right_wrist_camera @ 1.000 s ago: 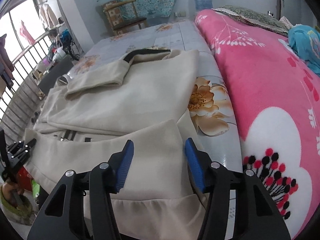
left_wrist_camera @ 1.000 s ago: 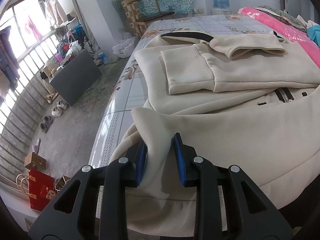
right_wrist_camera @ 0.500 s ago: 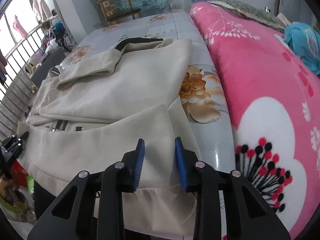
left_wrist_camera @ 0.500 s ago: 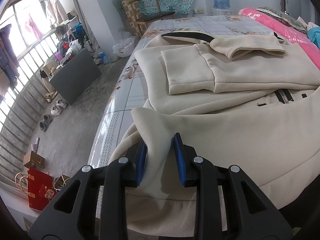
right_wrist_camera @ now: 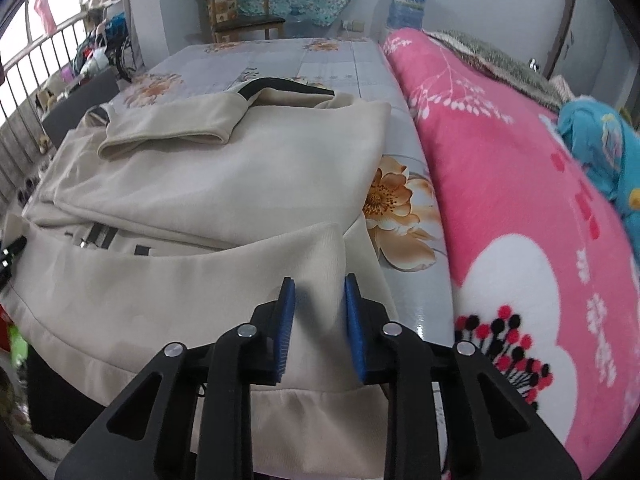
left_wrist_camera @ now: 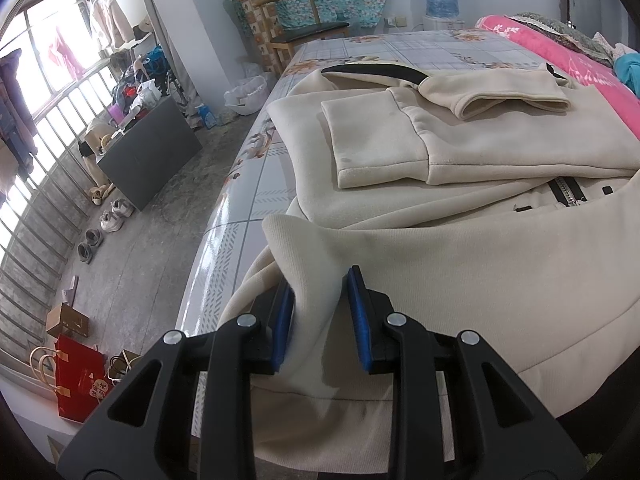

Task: Fold large clothes

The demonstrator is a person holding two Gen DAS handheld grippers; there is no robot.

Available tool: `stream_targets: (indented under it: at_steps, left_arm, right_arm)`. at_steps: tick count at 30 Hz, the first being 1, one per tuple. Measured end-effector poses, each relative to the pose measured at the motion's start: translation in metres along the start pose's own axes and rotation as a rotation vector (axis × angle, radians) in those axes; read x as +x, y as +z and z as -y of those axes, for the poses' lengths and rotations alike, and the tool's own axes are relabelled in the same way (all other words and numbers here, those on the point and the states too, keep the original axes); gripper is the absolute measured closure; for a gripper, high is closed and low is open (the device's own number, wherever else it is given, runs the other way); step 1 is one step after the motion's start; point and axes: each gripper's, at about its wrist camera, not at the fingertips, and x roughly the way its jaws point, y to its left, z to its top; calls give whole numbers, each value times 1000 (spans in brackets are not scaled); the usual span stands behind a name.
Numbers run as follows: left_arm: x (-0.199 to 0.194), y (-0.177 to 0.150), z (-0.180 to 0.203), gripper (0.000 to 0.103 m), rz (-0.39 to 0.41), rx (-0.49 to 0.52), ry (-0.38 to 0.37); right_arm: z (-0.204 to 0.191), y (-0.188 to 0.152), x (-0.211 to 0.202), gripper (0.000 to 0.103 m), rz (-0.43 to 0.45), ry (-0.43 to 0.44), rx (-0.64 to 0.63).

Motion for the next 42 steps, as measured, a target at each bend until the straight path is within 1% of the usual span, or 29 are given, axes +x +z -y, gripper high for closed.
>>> stream_targets:
  at_steps: [4,10,11,12,13,15,18,22,24,26,28,35,42]
  left_arm:
    - [0,0,0,77,-1,-2,-1]
    - [0,0,0,77,0,-1,1]
    - [0,0,0,77,1,-1,2]
    - [0,0,0,77,0,-1,1]
    - [0,0,0,77,0,0,1]
    - [0,0,0,77,0,0,1]
    - [0,0,0,77,1,0,3]
    - [-1,0,-1,77,12,7,3]
    - [-2,0,-3,84,23,0,-6]
    - [-7,-3,-7,94,44,-4,-15]
    - [-16,-6,-11,96,69,-11,-26]
    - [-47,-14,-16,97,173,13,-24]
    - [-62,-17,-22,97,242,-6,-59]
  right_arm:
    - [-6,0,0,80,10,-41,-36]
    - [-10,0,6,80,17,-80,-54]
    - [-10,-1,7,81,18,-85,-57]
    - [-11,-2,8,86,20,-94,-66]
    - [-13,-3,9,87,23,-108,-76]
    - [-16,-5,8,94,34,-121,-89]
    - [-19,-7,2,96,60,-135,-96]
    - [-20,-9,-10,97,100,-146,-90]
    - [-20,-11,-17,97,120,-150,-83]
    - [-21,-14,-27,97,141,-153,-76]
    - [-20,-17,-37,97,165,-154,-67]
    - [-20,-32,-65,97,236,-161,-34]
    - [-21,-39,-75,97,262,-165,30]
